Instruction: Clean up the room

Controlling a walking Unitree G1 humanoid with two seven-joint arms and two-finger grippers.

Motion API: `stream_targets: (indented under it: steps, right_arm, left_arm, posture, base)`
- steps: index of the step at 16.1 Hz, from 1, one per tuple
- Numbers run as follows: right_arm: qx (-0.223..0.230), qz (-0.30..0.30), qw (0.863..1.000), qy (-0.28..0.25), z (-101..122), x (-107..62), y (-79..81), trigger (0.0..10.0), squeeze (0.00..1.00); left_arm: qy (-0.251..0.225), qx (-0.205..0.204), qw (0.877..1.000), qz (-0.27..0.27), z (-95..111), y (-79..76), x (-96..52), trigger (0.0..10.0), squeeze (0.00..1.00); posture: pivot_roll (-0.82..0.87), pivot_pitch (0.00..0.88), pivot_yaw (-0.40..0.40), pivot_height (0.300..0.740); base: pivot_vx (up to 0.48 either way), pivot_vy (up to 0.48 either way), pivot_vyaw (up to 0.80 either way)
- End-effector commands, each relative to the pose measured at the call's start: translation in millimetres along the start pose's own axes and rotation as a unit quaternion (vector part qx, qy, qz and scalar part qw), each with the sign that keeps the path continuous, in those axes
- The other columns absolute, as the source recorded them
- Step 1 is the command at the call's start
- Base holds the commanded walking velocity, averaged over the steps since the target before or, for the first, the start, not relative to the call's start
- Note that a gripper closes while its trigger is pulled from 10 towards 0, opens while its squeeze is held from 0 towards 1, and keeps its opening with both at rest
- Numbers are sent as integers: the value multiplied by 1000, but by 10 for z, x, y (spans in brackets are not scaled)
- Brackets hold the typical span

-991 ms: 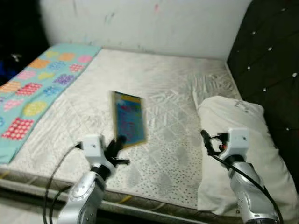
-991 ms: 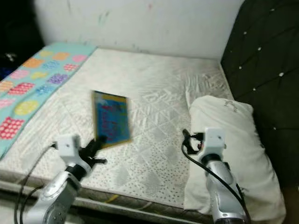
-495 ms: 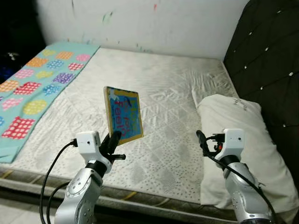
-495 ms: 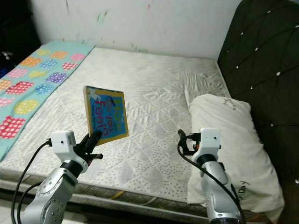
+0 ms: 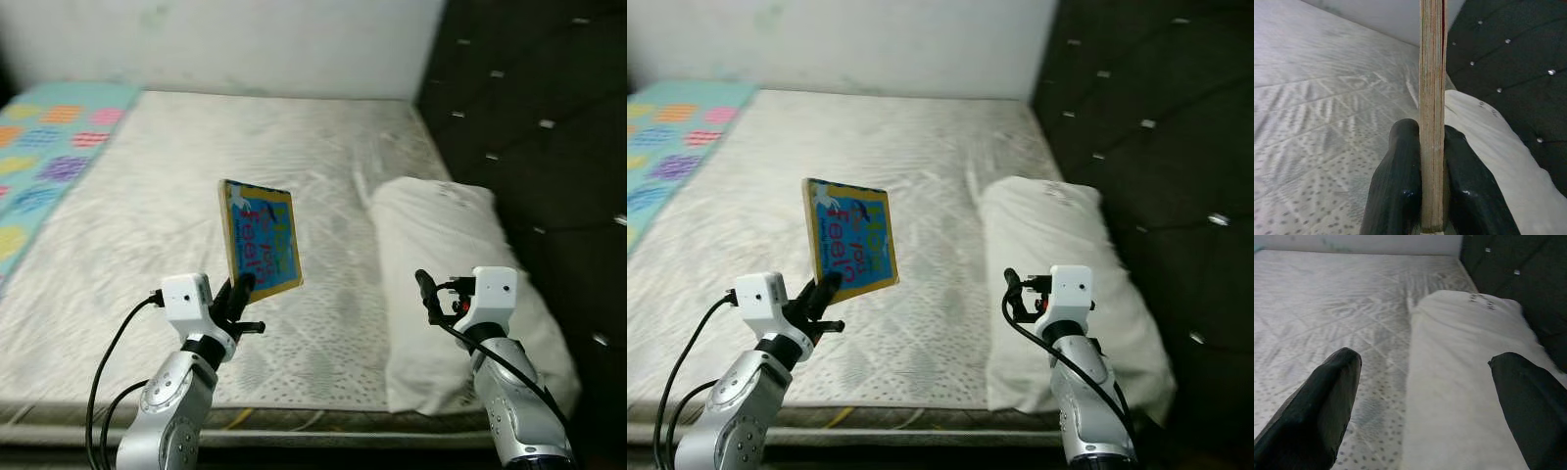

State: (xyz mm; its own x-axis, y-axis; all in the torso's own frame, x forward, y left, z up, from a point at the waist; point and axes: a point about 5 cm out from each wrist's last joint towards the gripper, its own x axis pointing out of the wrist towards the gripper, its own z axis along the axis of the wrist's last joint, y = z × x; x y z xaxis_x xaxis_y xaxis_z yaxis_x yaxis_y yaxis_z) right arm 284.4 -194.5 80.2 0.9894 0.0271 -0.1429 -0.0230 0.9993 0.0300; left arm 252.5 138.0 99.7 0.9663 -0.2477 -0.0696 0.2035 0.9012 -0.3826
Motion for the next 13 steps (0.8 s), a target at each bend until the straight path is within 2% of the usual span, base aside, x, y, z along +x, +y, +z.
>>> stream_targets:
  steps: [1,10,13]
  right_arm:
    - [0,-3,1000,5,-6,7,-21,10000,0]
    - [-7,-16,1000,3,0,17,-60,10000,0]
    - [-8,-21,1000,-2,25,33,-88,10000,0]
  left_arm:
    - [-18,4,1000,-7,73,-23,34,10000,0]
    - [-23,5,1000,3,65,-48,50,10000,0]
    - [-25,13,999,25,71,8,54,10000,0]
  posture:
    - [-70,0,-32,740]
    - [-69,0,-32,740]
    - [-72,0,-27,740]
  base:
    - [0,0,-800]
    - [0,0,-800]
    - [0,0,-800]
